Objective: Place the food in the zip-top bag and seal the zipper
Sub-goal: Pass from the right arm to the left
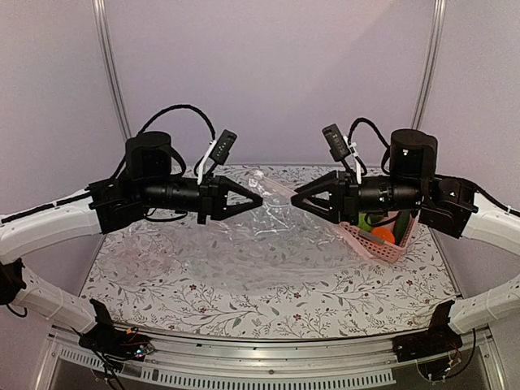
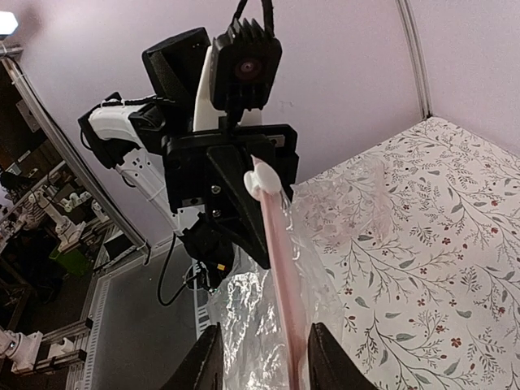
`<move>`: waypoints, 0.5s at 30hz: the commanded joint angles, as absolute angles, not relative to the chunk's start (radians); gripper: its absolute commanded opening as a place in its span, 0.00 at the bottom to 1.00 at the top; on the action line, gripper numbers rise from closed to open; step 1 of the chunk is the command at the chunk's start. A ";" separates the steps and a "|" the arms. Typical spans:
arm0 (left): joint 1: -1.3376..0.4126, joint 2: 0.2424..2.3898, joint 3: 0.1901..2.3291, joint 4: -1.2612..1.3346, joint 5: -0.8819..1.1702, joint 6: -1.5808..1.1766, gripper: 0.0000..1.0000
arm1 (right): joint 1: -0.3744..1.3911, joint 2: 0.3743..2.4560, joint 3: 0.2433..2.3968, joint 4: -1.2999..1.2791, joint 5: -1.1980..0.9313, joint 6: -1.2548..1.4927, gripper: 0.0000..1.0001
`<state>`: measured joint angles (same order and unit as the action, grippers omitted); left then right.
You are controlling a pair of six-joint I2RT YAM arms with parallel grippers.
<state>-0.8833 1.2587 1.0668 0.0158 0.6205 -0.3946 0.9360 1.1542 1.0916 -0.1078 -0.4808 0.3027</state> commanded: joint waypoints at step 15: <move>-0.899 1.339 1.114 -0.088 0.694 -0.405 0.00 | 0.960 1.307 1.274 -0.265 -0.448 0.162 0.43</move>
<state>-0.8917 1.3212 1.0782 -0.0536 0.6662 -0.4057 0.9405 1.2816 1.2308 -0.2241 -0.4648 0.1997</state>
